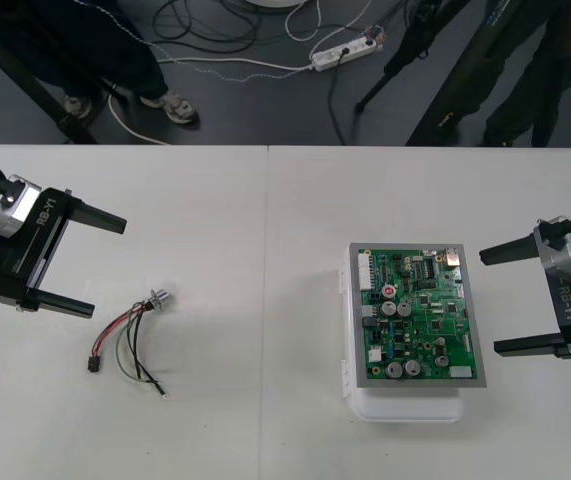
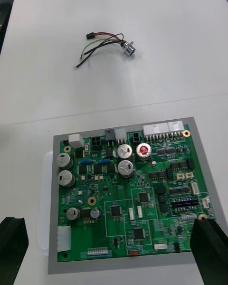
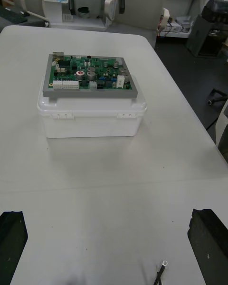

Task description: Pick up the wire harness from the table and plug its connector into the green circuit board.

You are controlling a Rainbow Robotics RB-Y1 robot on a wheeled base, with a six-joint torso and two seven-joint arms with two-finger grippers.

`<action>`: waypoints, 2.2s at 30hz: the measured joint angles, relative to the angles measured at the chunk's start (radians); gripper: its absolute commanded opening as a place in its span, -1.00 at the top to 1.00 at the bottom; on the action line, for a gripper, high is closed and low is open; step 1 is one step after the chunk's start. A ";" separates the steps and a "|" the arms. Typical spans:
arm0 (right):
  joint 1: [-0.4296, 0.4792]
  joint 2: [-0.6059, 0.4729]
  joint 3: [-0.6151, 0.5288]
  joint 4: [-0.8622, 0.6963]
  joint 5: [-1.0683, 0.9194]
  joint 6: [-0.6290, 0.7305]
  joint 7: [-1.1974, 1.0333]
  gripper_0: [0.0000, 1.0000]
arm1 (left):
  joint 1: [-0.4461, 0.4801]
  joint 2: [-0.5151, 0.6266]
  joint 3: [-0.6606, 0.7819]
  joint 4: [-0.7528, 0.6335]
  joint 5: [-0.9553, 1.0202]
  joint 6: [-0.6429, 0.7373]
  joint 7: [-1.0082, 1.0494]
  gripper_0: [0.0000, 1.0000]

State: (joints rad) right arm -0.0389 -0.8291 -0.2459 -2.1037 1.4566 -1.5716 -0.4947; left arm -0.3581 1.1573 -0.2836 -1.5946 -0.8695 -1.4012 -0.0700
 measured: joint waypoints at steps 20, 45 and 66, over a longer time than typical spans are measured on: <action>0.008 0.004 0.005 0.011 -0.004 0.000 0.000 -1.00 | 0.018 -0.005 -0.014 0.000 -0.018 -0.007 0.000 -1.00; 0.008 0.132 -0.012 0.012 -0.143 0.000 -0.001 -1.00 | -0.029 -0.004 -0.003 0.001 -0.210 -0.038 -0.191 -1.00; -0.029 0.279 -0.027 0.108 -0.202 0.000 0.000 -1.00 | -0.128 0.000 -0.008 -0.001 -0.419 -0.042 -0.616 -1.00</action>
State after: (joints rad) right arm -0.0680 -0.5500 -0.2728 -1.9957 1.2550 -1.5716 -0.4952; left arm -0.4862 1.1573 -0.2915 -1.5951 -1.2882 -1.4437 -0.6856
